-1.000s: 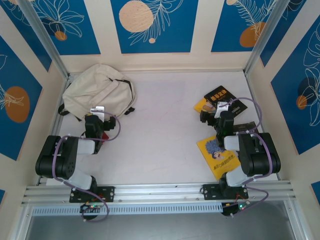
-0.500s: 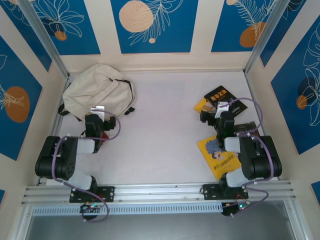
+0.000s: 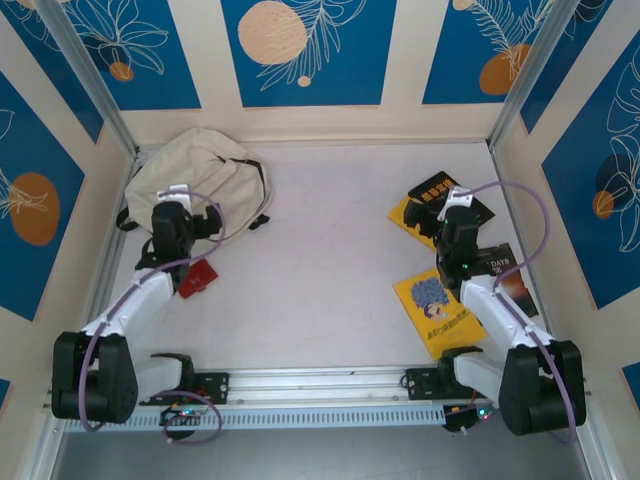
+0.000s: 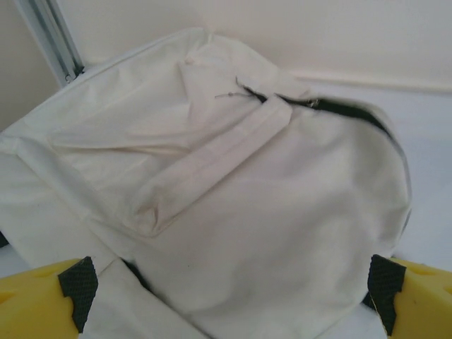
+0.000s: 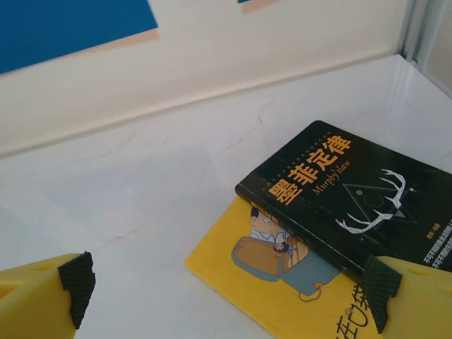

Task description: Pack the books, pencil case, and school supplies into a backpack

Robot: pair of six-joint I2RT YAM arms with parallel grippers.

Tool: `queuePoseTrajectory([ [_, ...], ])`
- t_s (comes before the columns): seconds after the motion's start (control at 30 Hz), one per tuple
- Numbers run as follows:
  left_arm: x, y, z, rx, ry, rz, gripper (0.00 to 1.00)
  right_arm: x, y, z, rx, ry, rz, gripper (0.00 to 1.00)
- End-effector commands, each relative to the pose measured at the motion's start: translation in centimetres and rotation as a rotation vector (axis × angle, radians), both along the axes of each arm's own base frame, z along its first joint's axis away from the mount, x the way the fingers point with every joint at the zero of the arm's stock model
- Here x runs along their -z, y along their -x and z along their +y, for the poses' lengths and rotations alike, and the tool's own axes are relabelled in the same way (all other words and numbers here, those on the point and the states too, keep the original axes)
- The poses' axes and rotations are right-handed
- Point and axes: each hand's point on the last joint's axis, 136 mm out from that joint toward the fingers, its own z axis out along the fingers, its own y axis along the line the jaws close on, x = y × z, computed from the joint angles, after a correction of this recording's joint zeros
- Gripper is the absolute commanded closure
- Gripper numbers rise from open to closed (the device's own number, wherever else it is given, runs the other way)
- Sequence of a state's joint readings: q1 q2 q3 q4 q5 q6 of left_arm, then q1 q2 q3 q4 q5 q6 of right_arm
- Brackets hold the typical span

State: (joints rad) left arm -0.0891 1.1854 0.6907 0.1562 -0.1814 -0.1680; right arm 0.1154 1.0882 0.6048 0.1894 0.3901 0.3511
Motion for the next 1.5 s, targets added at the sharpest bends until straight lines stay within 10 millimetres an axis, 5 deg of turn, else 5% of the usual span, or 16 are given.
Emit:
queuePoseTrajectory([
  [0.0, 0.9, -0.3, -0.9, 0.002, 0.106, 0.133, 0.00, 2.5, 1.7, -0.4, 0.101, -0.146, 0.250, 0.01],
  [0.3, 3.5, -8.7, -4.9, 0.054, 0.313, 0.318, 0.00, 4.5, 0.6, 4.5, -0.059, -0.319, 0.458, 0.00],
  [0.57, 10.9, -13.5, -7.6, 0.030, 0.438, 0.517, 0.38, 5.1, 0.2, 6.8, -0.122, -0.404, 0.487, 0.02],
  [0.73, 14.2, -13.7, -8.9, 0.027, 0.379, 0.609, 0.45, 5.1, 0.4, 7.5, -0.141, -0.402, 0.500, 0.03],
  [0.93, 17.4, -11.5, -12.9, 0.122, 0.343, 0.727, 0.54, 5.7, 0.7, 7.8, -0.129, -0.409, 0.529, 0.03],
  [1.07, 19.2, -8.7, -17.8, 0.260, 0.318, 0.808, 0.57, 6.1, 0.6, 7.7, -0.107, -0.419, 0.555, 0.04],
  [1.3, 20.3, -1.1, -26.6, 0.531, 0.200, 0.937, 0.67, 6.2, 0.6, 7.3, -0.069, -0.421, 0.573, 0.04],
  [1.47, 19.6, 5.4, -30.6, 0.666, 0.132, 0.985, 0.69, 6.3, 0.6, 6.8, -0.046, -0.409, 0.582, 0.04],
])
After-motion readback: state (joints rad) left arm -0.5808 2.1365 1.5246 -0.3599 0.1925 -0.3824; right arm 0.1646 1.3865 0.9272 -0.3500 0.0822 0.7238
